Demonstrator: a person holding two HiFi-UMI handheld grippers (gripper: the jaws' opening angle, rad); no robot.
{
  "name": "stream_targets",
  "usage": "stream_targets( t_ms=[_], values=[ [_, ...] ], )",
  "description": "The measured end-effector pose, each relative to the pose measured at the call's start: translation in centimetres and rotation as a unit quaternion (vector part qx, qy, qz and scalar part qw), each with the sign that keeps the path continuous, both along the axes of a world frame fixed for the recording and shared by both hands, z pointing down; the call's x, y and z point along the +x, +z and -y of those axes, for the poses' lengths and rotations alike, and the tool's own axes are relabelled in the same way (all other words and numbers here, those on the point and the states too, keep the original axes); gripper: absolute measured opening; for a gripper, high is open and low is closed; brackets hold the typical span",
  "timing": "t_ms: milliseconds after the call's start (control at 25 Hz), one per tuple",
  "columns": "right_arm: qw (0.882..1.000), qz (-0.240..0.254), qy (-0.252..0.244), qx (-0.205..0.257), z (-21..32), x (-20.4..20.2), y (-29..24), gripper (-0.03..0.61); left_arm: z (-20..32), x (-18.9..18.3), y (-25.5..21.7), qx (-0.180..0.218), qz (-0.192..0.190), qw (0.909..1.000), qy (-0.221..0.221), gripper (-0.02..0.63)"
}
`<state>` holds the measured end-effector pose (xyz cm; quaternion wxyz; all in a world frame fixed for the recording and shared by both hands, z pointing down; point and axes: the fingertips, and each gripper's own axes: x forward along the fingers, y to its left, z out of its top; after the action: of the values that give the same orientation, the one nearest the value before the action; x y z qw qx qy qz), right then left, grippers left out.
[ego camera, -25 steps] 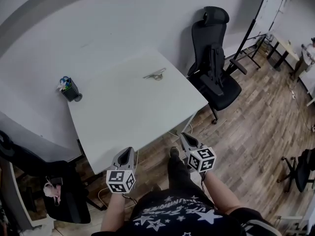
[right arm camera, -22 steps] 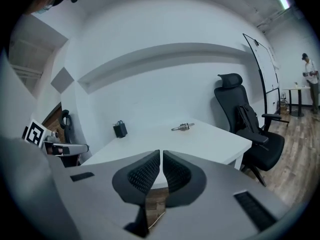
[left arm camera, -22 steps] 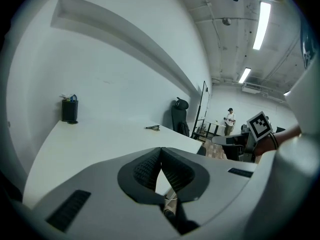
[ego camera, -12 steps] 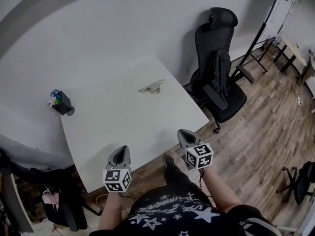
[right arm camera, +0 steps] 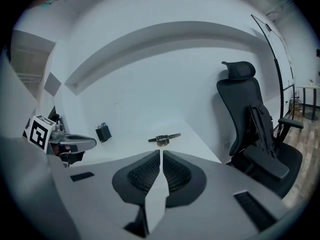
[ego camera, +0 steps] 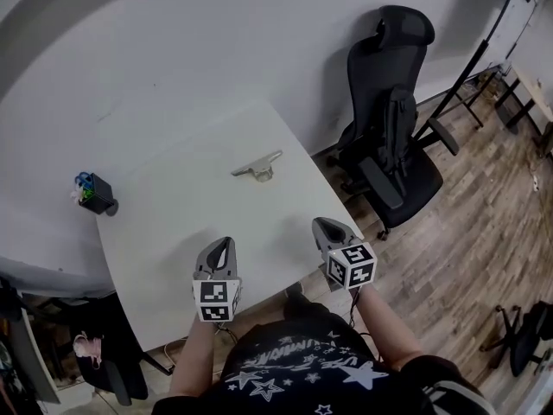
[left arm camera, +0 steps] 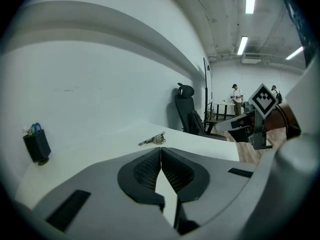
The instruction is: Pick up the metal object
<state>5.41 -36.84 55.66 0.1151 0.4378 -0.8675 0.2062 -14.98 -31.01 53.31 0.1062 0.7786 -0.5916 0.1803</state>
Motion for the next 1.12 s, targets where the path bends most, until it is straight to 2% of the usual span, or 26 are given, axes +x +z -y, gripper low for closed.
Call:
stream_targets(
  t_ms=[360,640,720,960,1120],
  values=[
    [1.0,0.004,-0.025,-0.006,7.5,2.5,1.1,0.05,9.7,4.3,0.7,0.002,0.067,0.9975,0.02,0.025],
    [0.999,0.006,-0.032,-0.024,12.4,2.7,2.6,0.049,15.8,6.1,1.9,0.01,0.145,0.9879,0.054,0.122],
    [0.999,0.011,-0.033,-0.029,13.3,2.5,3.0,0.05,17.2,6.2,2.8,0.007,0.165,0.9844,0.06,0.129],
    [0.998,0.006,-0.043,-0.045,15.5,2.7,4.6,0.049,20.9,7.0,5.2,0.0,0.239,0.9685,0.071,0.139],
    [0.997,0.002,-0.052,-0.05,16.4,2.2,5.3,0.05,22.4,8.1,6.9,0.002,0.294,0.9488,0.116,0.164]
  ],
)
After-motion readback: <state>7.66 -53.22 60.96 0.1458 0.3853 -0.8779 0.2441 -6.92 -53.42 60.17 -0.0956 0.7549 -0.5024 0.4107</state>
